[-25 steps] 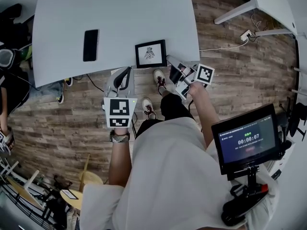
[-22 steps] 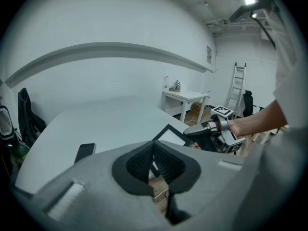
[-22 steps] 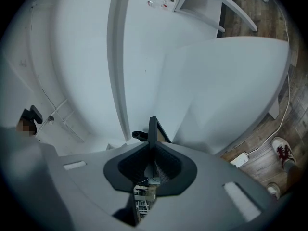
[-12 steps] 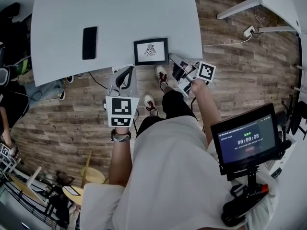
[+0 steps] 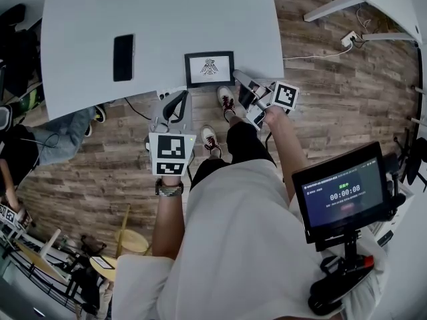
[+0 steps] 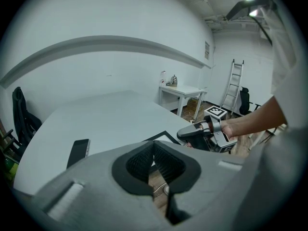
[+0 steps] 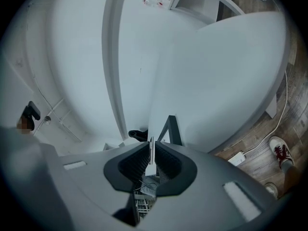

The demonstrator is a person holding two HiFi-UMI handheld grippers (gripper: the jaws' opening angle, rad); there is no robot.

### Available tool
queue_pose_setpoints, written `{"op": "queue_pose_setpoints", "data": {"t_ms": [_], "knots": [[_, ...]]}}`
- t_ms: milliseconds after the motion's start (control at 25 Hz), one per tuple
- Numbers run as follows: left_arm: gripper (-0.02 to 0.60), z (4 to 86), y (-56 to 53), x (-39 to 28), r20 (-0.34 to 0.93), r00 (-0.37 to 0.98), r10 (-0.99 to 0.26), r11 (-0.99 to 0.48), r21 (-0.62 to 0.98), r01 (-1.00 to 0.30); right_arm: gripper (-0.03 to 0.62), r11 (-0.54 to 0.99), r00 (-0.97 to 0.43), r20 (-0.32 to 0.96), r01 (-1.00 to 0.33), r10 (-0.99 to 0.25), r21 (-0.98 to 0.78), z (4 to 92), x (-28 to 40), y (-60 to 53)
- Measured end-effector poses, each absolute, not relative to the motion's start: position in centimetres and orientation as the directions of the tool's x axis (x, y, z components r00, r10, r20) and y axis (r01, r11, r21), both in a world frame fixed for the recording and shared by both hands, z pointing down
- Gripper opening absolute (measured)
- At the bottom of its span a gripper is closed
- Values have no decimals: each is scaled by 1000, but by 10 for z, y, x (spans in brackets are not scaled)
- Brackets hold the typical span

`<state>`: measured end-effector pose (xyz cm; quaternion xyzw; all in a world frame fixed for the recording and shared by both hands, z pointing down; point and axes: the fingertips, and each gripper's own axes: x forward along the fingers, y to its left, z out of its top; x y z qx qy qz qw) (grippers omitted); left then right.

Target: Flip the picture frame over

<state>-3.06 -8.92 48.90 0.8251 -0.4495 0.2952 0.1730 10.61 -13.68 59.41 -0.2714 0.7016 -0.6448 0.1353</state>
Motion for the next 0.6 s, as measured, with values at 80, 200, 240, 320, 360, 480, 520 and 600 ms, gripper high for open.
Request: {"op": "queue_pose_setpoints", "data": {"t_ms": [80,200,240,320,360,480,520,600], "knots": [[5,490,-90,-31,642,422,-640,-537,20,-843,38,22,-817,160,-207,-555,-978,593,105,-137],[5,494,-92,-30,643,425,-638,-539,22,-842,38,28,-816,169,-222,-553,-975,593,105,-138],[5,495,-93,-30,643,426,-637,-539,23,-842,38,36,-816,174,-231,-552,-972,592,105,-139],[5,498,-97,-29,642,428,-636,-541,25,-840,34,62,-817,183,-258,-547,-964,590,105,-141],[5,499,-99,-29,642,429,-635,-543,25,-839,29,72,-817,189,-270,-545,-960,588,105,-142],[5,502,-107,-27,639,434,-636,-549,20,-835,18,59,-809,234,-313,-540,-948,588,105,-142],[5,503,-110,-26,636,436,-637,-551,19,-834,15,70,-805,251,-339,-537,-938,587,105,-144],[5,502,-115,-23,628,440,-642,-555,16,-832,6,110,-796,281,-395,-536,-912,582,107,-149]]}}
